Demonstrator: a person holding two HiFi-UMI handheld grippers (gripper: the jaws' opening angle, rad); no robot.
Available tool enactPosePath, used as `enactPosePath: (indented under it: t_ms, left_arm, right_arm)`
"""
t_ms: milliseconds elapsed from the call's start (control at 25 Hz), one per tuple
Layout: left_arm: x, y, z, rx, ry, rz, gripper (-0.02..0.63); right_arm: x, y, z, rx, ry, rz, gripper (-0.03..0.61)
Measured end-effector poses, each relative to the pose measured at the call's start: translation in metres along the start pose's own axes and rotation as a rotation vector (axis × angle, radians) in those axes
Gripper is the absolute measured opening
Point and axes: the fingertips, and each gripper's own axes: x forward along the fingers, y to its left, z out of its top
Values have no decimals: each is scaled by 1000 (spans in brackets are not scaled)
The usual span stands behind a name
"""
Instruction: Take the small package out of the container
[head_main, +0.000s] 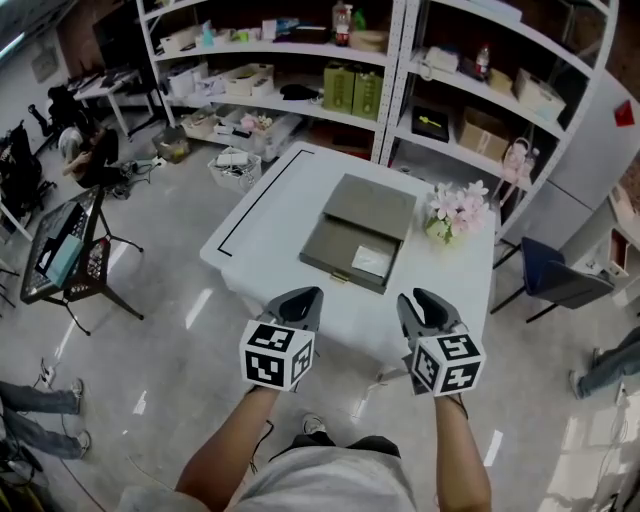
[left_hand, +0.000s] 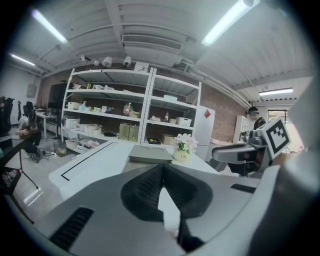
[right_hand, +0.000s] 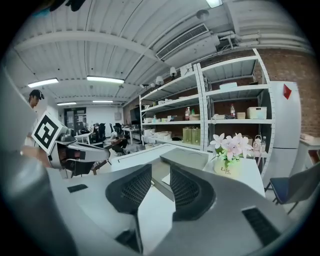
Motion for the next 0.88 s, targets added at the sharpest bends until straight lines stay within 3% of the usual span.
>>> enactPosePath:
  t_ms: [560, 880]
  left_arm:
    - [49, 45, 10, 37, 32, -48, 2]
    - [107, 78, 17, 67, 69, -69, 3]
  right_arm:
    - [72, -17, 0, -53, 96, 51, 137]
    - [135, -37, -19, -131, 246, 134, 137]
